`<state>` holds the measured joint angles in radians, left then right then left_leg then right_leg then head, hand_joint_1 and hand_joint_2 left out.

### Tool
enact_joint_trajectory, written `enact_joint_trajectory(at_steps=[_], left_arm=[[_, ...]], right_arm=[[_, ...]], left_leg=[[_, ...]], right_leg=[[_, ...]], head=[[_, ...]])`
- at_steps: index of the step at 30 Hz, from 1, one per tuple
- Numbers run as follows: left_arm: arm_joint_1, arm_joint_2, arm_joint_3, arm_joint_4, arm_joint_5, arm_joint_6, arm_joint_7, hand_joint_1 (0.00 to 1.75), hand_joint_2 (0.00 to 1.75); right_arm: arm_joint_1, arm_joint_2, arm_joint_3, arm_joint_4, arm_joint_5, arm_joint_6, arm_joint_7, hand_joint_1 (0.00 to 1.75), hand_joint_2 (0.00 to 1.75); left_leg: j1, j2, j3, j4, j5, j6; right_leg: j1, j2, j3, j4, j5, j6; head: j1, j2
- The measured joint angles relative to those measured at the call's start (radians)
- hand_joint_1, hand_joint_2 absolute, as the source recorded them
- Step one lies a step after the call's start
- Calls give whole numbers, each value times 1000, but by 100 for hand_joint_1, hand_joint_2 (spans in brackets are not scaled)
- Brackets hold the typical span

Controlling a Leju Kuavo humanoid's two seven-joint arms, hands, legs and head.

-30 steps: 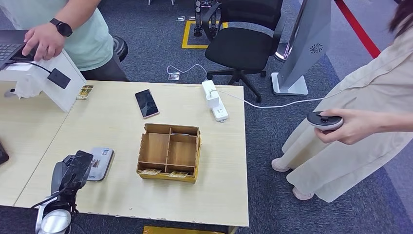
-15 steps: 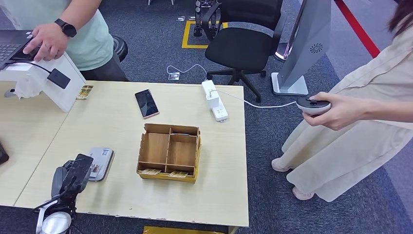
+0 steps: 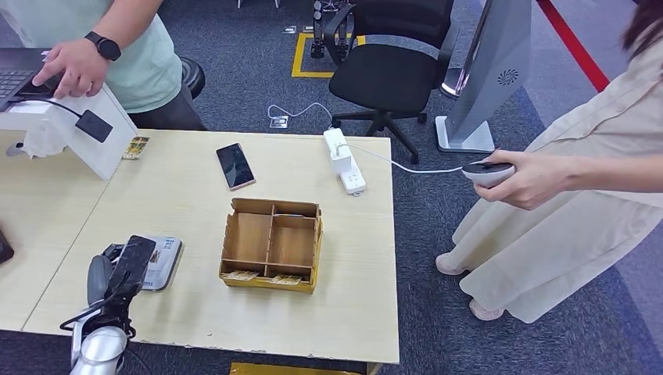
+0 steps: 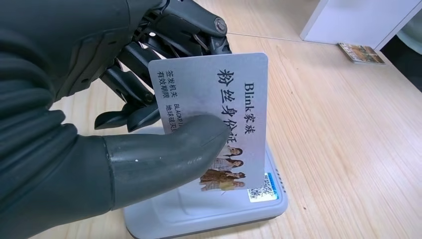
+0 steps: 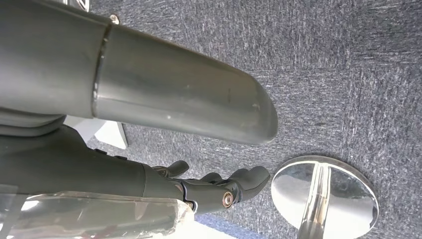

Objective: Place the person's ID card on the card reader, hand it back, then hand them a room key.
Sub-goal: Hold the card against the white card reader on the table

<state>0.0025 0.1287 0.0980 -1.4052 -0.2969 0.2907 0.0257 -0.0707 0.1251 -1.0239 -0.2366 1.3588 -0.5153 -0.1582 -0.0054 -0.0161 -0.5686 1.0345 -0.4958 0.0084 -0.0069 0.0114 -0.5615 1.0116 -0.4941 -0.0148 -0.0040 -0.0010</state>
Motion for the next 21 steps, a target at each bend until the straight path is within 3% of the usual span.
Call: enact_joint_trajectory(at_steps=[21], left_arm=[[-34, -5, 0, 98, -187, 32, 84, 175, 175]], right_arm=[[-4, 0, 0, 3, -6, 4, 2, 0, 0]], left_leg=[[0, 0, 0, 0, 0, 0]], right_leg=[[0, 0, 0, 0, 0, 0]], head=[[0, 0]])
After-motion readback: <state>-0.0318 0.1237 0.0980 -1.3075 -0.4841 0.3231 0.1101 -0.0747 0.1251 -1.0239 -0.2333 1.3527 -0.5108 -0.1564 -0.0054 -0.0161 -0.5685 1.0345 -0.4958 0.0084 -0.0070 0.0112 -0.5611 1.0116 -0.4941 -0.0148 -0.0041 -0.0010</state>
